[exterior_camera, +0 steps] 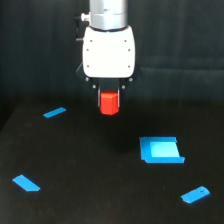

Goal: Pick up the red object from the table

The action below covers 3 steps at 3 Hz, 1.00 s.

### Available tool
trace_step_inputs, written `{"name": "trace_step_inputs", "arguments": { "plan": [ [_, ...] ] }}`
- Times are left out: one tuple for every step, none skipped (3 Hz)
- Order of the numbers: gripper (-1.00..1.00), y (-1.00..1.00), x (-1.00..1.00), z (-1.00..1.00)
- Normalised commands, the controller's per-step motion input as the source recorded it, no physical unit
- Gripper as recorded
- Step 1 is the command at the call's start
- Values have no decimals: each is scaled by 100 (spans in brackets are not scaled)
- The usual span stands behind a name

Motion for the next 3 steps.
{"name": "trace_step_inputs", "arguments": {
  "plan": [
    [-100,-9,2,10],
    [-100,-5,-10,9],
    [-100,-8,-7,12]
  ]
}}
